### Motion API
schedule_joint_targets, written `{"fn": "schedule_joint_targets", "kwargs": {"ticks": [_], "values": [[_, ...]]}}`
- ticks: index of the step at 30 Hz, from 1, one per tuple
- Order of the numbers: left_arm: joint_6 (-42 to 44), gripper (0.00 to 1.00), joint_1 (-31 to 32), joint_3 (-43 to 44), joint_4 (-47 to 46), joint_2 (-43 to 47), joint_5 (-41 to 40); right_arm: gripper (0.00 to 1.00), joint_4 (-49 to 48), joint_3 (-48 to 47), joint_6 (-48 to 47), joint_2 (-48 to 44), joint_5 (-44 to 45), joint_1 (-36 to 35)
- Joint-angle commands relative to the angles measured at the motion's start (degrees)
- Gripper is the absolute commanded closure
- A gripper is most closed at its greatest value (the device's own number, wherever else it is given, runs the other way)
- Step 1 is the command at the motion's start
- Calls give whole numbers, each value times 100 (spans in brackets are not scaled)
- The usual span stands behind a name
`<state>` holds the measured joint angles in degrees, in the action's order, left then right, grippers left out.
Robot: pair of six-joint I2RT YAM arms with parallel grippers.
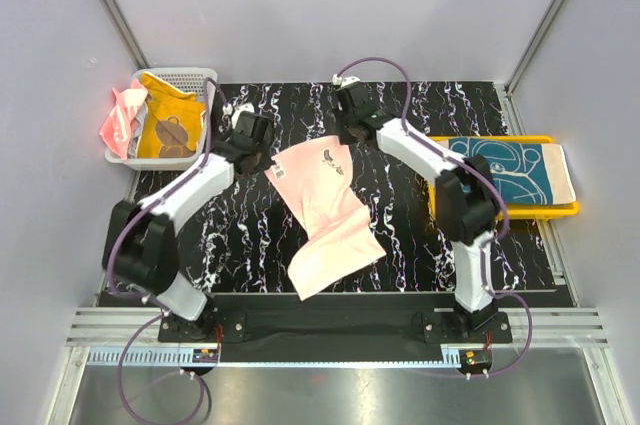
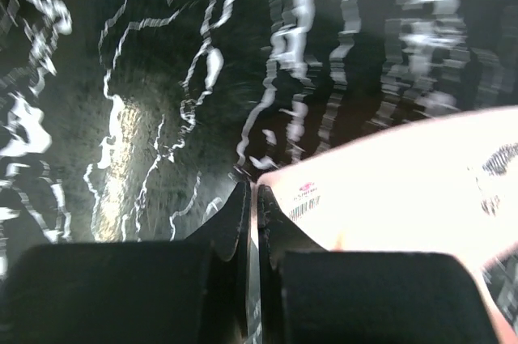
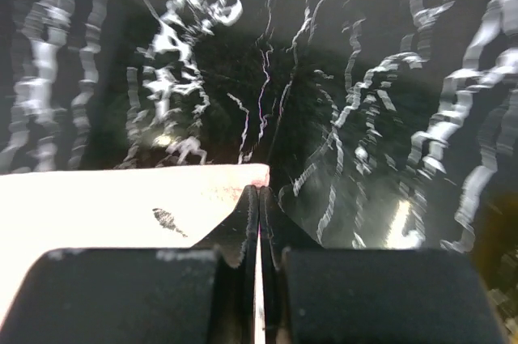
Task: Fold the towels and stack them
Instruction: Flatten out the crumpled towel
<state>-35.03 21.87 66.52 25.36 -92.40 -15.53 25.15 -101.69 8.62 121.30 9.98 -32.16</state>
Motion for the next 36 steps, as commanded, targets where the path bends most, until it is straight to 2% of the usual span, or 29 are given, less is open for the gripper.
{"fn": "schedule_joint_targets", "kwargs": {"ticks": [1, 4, 8, 12, 19, 24, 28, 33, 36], "values": [[750, 100, 168, 178, 83, 897, -83, 100, -247, 342, -10, -1273, 373, -88], [996, 100, 247, 81, 179, 1671, -12, 100, -317, 895, 95, -2099, 356, -115], [1322, 100, 379, 97, 398, 2541, 462, 100, -256, 1440, 61, -3057, 566, -307], [1604, 100, 660, 334, 768, 3157, 753, 100, -81, 1705, -45, -4084, 821, -659], [1990, 100, 1179, 1055, 1487, 4211, 1200, 100, 385, 1863, -54, -5370, 892, -1099], [2105, 100, 1223, 1784, 1875, 4494, 1702, 100, 798, 1662, 34, -6020, 752, -1275], [2123, 100, 1223, 2723, 2060, 4468, 1843, 100, 1053, 1171, 131, -6188, 497, -1293], [2105, 100, 1223, 3323, 2095, 3811, 1571, 100, 1255, 642, 158, -5916, 1014, -1293], [1991, 100, 1223, 3367, 1929, 3432, 1071, 100, 1291, 335, 44, -5583, 1357, -1293]]}}
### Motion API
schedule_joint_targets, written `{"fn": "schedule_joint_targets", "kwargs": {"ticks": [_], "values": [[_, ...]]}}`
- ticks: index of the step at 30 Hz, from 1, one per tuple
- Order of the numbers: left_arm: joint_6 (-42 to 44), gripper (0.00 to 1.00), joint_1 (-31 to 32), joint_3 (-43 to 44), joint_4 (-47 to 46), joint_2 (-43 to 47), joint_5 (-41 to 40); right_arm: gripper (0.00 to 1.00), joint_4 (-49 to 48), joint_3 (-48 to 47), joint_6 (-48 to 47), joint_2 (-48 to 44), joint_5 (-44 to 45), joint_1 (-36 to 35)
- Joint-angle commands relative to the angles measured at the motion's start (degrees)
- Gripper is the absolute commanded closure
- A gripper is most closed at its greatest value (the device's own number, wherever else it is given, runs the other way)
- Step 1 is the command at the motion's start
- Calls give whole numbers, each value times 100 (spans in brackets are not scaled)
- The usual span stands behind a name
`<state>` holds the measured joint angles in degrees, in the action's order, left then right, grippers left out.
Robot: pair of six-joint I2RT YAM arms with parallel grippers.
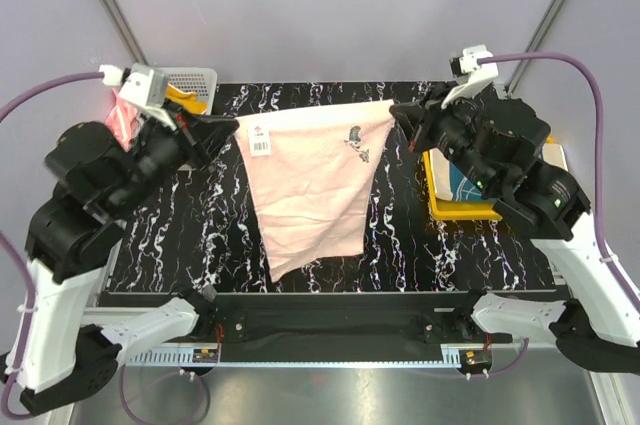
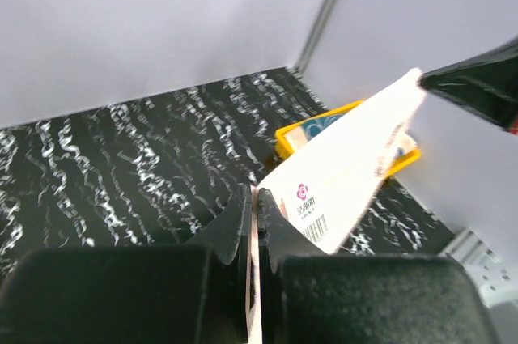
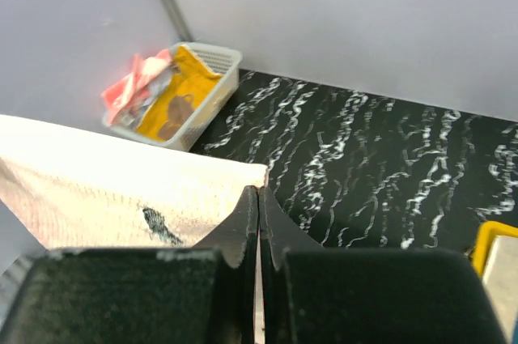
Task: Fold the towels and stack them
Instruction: Flatten out the crumpled towel, then fold the towel
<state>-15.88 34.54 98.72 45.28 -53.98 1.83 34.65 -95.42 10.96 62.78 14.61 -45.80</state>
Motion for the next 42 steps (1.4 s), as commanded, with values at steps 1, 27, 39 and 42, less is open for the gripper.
{"fn": "schedule_joint_targets", "kwargs": {"ticks": [1, 27, 39, 42], "values": [[59, 100, -62, 174, -98, -490, -849, 100, 288, -372, -252, 348, 947, 71], [-240, 100, -2338, 1158, -3042, -5771, 556, 100, -2525, -1180, -129, 5348, -1443, 2980], [-688, 100, -2347, -290, -3701, -5475, 521, 100, -2736, -488, 2, 5377, -1637, 3024], [-864, 100, -2338, -809, -3781, -5150, 512, 100, -2797, -66, 73, 5104, -1681, 3033]]}}
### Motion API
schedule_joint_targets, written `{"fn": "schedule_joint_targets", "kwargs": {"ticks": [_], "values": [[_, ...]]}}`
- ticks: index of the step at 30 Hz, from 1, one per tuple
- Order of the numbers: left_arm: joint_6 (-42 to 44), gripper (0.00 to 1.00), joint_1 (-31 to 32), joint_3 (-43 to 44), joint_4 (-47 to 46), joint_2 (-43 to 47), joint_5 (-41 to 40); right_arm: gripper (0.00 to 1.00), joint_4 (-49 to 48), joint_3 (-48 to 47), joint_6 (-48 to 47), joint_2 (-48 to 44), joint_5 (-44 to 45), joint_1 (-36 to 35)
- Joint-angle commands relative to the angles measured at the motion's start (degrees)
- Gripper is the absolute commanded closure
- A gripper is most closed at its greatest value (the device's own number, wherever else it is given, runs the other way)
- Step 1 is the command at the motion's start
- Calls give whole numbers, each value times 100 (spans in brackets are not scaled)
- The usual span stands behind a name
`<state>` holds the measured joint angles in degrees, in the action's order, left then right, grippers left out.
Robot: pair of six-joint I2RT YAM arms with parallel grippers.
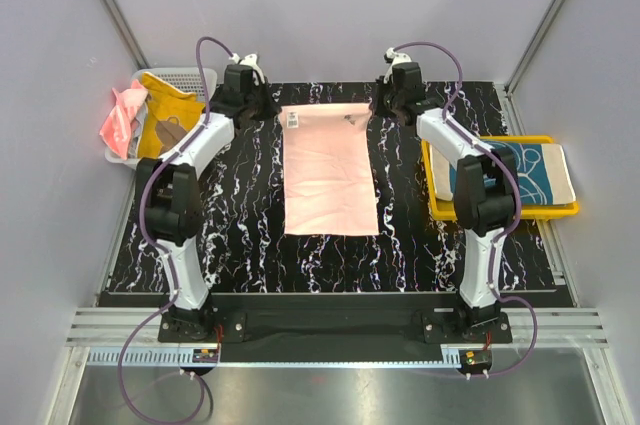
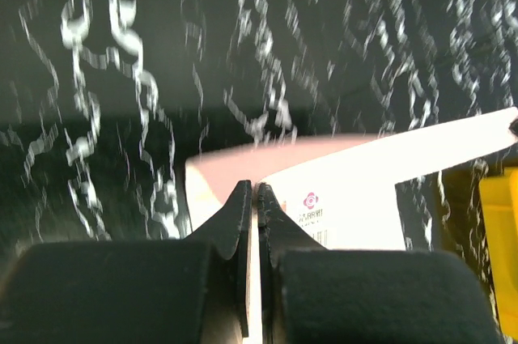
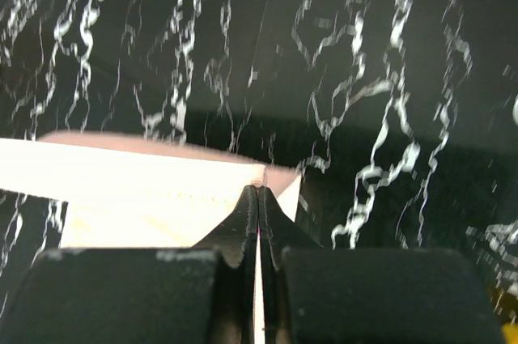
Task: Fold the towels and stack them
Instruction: Fold the towel
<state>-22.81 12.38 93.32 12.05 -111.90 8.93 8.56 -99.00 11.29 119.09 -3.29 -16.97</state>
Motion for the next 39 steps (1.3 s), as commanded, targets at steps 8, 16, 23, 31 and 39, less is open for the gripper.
{"fn": "schedule_joint_targets", "kwargs": {"ticks": [8, 16, 23, 31, 39], "values": [[-356, 100, 141, -1499, -573, 1319, -286, 100, -293, 1575, 409, -1353, -119, 133], [-584, 100, 475, -2080, -309, 1670, -716, 100, -284, 2613, 830, -1977, -418, 19], [-611, 100, 660, -2546, -212, 2005, -875, 100, -258, 3281, 963, -2434, -409, -201], [-576, 100, 757, -3073, -203, 2435, -840, 100, -179, 3729, 989, -2768, -190, -500], [-540, 100, 976, -3469, -186, 2664, -735, 100, -135, 4020, 972, -3093, -58, -535]]}}
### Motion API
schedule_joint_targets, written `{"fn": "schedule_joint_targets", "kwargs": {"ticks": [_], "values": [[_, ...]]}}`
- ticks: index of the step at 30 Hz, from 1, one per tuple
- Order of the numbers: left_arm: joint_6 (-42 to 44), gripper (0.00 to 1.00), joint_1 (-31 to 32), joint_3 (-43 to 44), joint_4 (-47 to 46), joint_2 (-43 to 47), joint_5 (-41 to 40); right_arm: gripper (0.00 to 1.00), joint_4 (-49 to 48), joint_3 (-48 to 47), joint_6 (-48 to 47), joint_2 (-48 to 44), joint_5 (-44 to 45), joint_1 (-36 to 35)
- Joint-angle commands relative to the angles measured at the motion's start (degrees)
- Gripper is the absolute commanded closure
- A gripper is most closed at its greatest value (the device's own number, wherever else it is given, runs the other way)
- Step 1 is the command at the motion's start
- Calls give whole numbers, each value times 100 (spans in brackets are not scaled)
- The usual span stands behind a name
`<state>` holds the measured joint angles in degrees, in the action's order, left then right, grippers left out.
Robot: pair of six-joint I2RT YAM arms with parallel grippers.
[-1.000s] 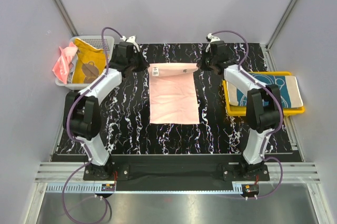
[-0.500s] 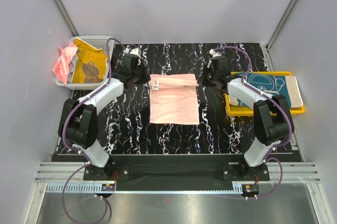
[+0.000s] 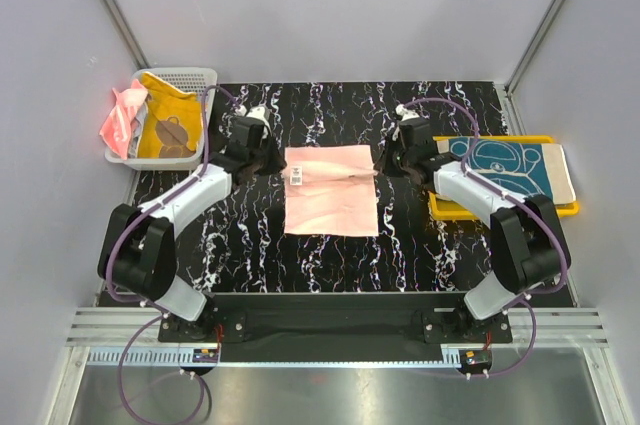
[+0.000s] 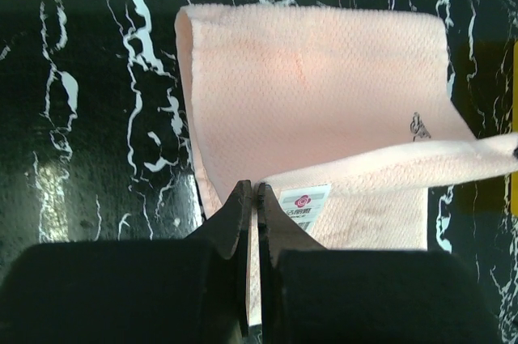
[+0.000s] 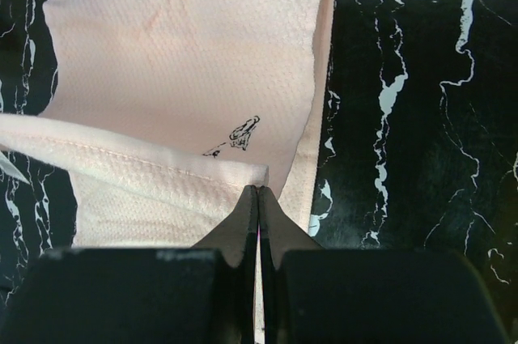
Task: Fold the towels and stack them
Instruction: Fold the towel
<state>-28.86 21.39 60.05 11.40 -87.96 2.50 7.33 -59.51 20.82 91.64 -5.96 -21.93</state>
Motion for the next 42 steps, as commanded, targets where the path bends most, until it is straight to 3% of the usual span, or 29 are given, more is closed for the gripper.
{"fn": "schedule_joint_targets", "kwargs": {"ticks": [1, 42], "values": [[65, 100, 128, -178, -129, 332, -109, 100, -13, 132, 19, -383, 218, -39], [30, 100, 436, -969, -120, 640, -233, 100, -13, 800, 177, -656, 420, -487]]}}
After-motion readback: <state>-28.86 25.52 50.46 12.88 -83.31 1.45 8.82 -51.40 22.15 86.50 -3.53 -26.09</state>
